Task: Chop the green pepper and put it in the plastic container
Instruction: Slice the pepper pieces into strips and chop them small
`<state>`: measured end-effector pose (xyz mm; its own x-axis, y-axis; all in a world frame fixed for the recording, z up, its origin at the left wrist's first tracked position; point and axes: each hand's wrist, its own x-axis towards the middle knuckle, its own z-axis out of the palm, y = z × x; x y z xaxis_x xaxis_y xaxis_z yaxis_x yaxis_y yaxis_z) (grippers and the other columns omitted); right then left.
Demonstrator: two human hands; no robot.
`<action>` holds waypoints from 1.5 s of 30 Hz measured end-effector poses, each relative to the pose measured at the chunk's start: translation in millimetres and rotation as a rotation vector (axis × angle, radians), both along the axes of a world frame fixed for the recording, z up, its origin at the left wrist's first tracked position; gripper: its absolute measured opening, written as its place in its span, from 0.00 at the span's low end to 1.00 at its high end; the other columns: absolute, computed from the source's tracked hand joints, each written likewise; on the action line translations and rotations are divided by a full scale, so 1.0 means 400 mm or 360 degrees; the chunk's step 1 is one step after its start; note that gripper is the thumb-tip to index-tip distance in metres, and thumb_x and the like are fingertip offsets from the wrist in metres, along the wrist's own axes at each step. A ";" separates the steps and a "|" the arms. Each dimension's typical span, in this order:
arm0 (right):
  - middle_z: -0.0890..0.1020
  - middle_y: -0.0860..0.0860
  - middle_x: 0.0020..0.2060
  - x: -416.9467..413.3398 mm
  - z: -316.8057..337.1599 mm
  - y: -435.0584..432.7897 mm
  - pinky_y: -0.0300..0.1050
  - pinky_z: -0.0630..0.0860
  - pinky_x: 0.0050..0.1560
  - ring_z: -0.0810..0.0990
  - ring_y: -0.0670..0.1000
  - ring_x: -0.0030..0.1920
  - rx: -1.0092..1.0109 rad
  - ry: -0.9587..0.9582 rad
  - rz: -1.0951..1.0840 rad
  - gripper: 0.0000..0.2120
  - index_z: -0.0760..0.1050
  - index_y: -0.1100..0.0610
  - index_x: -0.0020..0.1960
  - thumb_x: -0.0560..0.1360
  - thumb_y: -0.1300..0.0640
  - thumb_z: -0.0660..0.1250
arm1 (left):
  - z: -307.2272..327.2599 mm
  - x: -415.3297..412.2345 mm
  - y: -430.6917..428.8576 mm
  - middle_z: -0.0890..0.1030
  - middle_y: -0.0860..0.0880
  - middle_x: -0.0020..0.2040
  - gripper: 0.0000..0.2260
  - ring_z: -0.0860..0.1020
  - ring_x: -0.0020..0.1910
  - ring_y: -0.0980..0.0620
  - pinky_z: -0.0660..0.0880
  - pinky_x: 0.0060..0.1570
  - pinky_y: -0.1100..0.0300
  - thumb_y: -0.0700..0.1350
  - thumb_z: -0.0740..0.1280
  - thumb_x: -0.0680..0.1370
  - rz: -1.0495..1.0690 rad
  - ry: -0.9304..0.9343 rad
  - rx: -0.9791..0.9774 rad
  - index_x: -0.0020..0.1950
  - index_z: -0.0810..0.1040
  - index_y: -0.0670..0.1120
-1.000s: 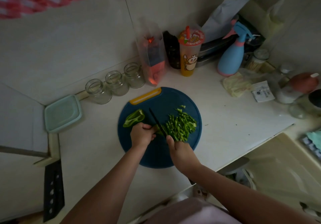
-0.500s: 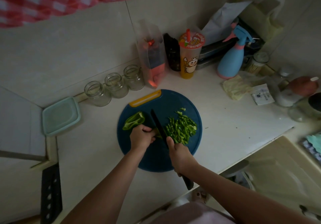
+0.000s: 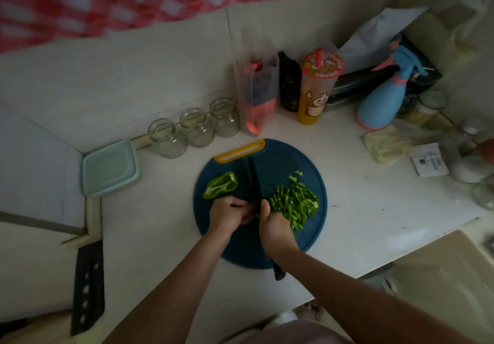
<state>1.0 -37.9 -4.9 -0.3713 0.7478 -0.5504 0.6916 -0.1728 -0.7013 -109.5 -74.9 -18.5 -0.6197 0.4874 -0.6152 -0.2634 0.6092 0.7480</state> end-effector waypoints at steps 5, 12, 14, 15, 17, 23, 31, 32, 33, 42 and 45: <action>0.69 0.53 0.23 0.054 -0.017 0.011 0.43 0.70 0.27 0.69 0.51 0.21 -0.0255 0.0181 -0.0185 0.29 0.66 0.57 0.30 0.80 0.39 0.49 | -0.009 0.006 -0.001 0.80 0.44 0.35 0.06 0.80 0.26 0.56 0.78 0.31 0.66 0.37 0.72 0.73 -0.0027 0.0058 0.0020 0.45 0.77 0.39; 0.69 0.51 0.20 0.091 -0.002 -0.004 0.41 0.66 0.21 0.69 0.51 0.19 -0.0267 0.0305 -0.0085 0.29 0.67 0.57 0.28 0.79 0.37 0.52 | -0.012 0.006 0.007 0.80 0.44 0.32 0.07 0.79 0.24 0.57 0.77 0.29 0.66 0.39 0.74 0.71 -0.0087 0.0109 -0.0026 0.42 0.77 0.40; 0.69 0.52 0.20 0.094 0.006 -0.010 0.42 0.66 0.21 0.68 0.52 0.19 -0.0290 0.0331 -0.0045 0.30 0.66 0.57 0.28 0.79 0.38 0.52 | -0.011 0.009 0.007 0.80 0.44 0.32 0.07 0.78 0.23 0.59 0.76 0.27 0.67 0.39 0.74 0.71 -0.0071 0.0100 -0.0015 0.42 0.77 0.40; 0.69 0.53 0.21 0.095 0.011 -0.014 0.41 0.66 0.20 0.68 0.52 0.19 -0.0300 0.0326 -0.0024 0.29 0.67 0.57 0.28 0.79 0.39 0.51 | -0.010 0.010 0.007 0.80 0.44 0.32 0.07 0.77 0.22 0.59 0.76 0.26 0.67 0.39 0.73 0.71 -0.0062 0.0102 -0.0006 0.42 0.77 0.40; 0.69 0.53 0.22 0.099 0.019 -0.020 0.41 0.66 0.20 0.68 0.52 0.19 -0.0283 0.0285 0.0026 0.30 0.66 0.58 0.28 0.80 0.39 0.51 | -0.008 0.013 0.003 0.80 0.44 0.32 0.06 0.78 0.23 0.59 0.76 0.26 0.67 0.39 0.73 0.72 -0.0057 0.0121 0.0000 0.42 0.77 0.40; 0.73 0.55 0.29 0.108 0.014 -0.020 0.41 0.68 0.19 0.73 0.54 0.25 -0.0159 0.0138 0.0116 0.29 0.68 0.58 0.30 0.79 0.38 0.50 | -0.006 0.014 0.001 0.80 0.44 0.33 0.09 0.78 0.23 0.60 0.75 0.26 0.68 0.41 0.74 0.71 -0.0076 0.0143 0.0009 0.45 0.78 0.38; 0.69 0.52 0.21 0.105 0.013 -0.026 0.40 0.66 0.20 0.68 0.48 0.17 -0.0309 0.0224 0.0014 0.29 0.65 0.58 0.29 0.80 0.39 0.49 | -0.010 0.015 -0.002 0.81 0.44 0.33 0.10 0.78 0.25 0.57 0.75 0.27 0.68 0.41 0.75 0.70 -0.0072 0.0170 0.0023 0.45 0.79 0.38; 0.68 0.52 0.21 0.103 0.014 -0.025 0.40 0.65 0.20 0.67 0.49 0.16 -0.0357 0.0247 -0.0014 0.29 0.65 0.58 0.29 0.80 0.39 0.49 | -0.010 0.014 -0.002 0.81 0.44 0.33 0.09 0.79 0.25 0.58 0.75 0.27 0.67 0.41 0.75 0.70 -0.0074 0.0168 0.0023 0.45 0.79 0.38; 0.67 0.52 0.21 0.102 0.016 -0.025 0.39 0.64 0.20 0.66 0.49 0.16 -0.0396 0.0259 -0.0033 0.29 0.65 0.58 0.29 0.80 0.39 0.49 | -0.010 0.013 -0.002 0.81 0.44 0.33 0.09 0.79 0.25 0.57 0.76 0.28 0.67 0.41 0.75 0.70 -0.0079 0.0166 0.0022 0.45 0.79 0.39; 0.68 0.54 0.23 0.091 0.006 -0.018 0.39 0.65 0.20 0.67 0.51 0.18 -0.0409 0.0147 0.0022 0.29 0.66 0.59 0.33 0.79 0.37 0.47 | -0.015 -0.006 0.009 0.80 0.43 0.32 0.07 0.79 0.26 0.55 0.76 0.28 0.66 0.38 0.74 0.71 -0.0124 0.0104 -0.0025 0.42 0.78 0.39; 0.69 0.54 0.25 0.077 -0.008 -0.019 0.39 0.65 0.21 0.67 0.52 0.20 -0.0434 0.0099 -0.0019 0.29 0.67 0.59 0.37 0.78 0.35 0.48 | -0.014 -0.013 0.015 0.80 0.43 0.32 0.07 0.79 0.26 0.55 0.77 0.27 0.66 0.37 0.74 0.70 -0.0149 0.0078 -0.0053 0.40 0.77 0.39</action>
